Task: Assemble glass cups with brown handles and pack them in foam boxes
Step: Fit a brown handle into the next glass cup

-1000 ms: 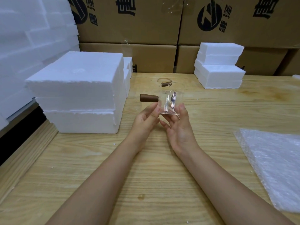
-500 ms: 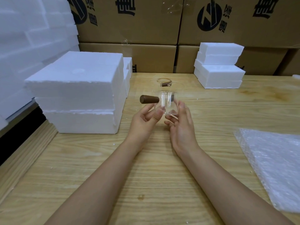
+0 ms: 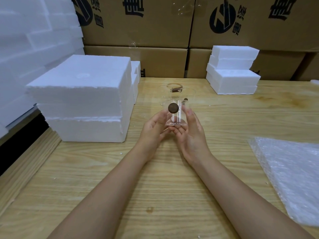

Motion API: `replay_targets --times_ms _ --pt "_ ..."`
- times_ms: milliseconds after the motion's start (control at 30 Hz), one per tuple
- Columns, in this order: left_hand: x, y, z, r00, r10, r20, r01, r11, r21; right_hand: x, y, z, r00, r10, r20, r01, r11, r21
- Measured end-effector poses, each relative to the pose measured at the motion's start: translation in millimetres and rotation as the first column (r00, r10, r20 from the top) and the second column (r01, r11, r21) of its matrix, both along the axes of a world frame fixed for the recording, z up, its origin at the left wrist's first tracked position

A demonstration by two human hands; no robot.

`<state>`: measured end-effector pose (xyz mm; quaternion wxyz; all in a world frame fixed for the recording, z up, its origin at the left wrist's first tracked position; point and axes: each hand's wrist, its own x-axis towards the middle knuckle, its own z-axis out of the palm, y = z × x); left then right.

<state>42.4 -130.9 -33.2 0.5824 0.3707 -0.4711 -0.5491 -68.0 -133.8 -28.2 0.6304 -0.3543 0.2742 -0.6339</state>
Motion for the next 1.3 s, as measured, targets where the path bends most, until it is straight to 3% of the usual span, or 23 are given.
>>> replay_targets --times_ms 200,333,467,567,667,867,1167,1300 --pt "-0.2 1.0 -1.7 0.998 -0.057 -0.003 0.057 0.998 0.0 0.1 0.4 -0.4 0.998 0.018 -0.053 -0.017 1.0 0.013" --pt "1.2 0.2 -1.4 0.999 -0.005 -0.038 0.005 1.0 0.001 0.2 1.6 -2.0 0.954 -0.12 -0.274 0.115 0.993 -0.037" --pt "1.8 0.2 0.4 0.996 0.069 -0.063 -0.069 0.998 -0.004 -5.9 4.7 0.0 0.859 -0.355 -0.37 0.251 0.92 -0.3" --pt "2.1 1.5 2.2 0.991 0.12 -0.06 -0.121 0.992 -0.02 -9.0 12.9 4.4 0.799 -0.457 -0.39 0.216 0.824 -0.523" --pt "2.1 2.7 3.3 0.985 0.168 -0.027 -0.169 0.985 -0.034 -4.9 18.0 6.0 0.733 -0.535 -0.42 0.184 0.751 -0.634" --pt "-0.2 2.4 4.3 0.941 0.332 0.069 -0.322 0.938 -0.127 -4.1 14.6 6.1 0.694 -0.572 -0.437 0.274 0.772 -0.574" --pt "-6.8 5.1 -4.4 0.829 0.513 0.22 -0.362 0.794 -0.487 -6.4 3.3 11.4 0.756 -0.518 -0.401 0.458 0.855 -0.242" --pt "-6.1 4.6 -2.9 0.824 0.518 0.229 -0.369 0.798 -0.476 -6.9 5.0 13.5 0.718 -0.562 -0.41 0.454 0.825 -0.335"
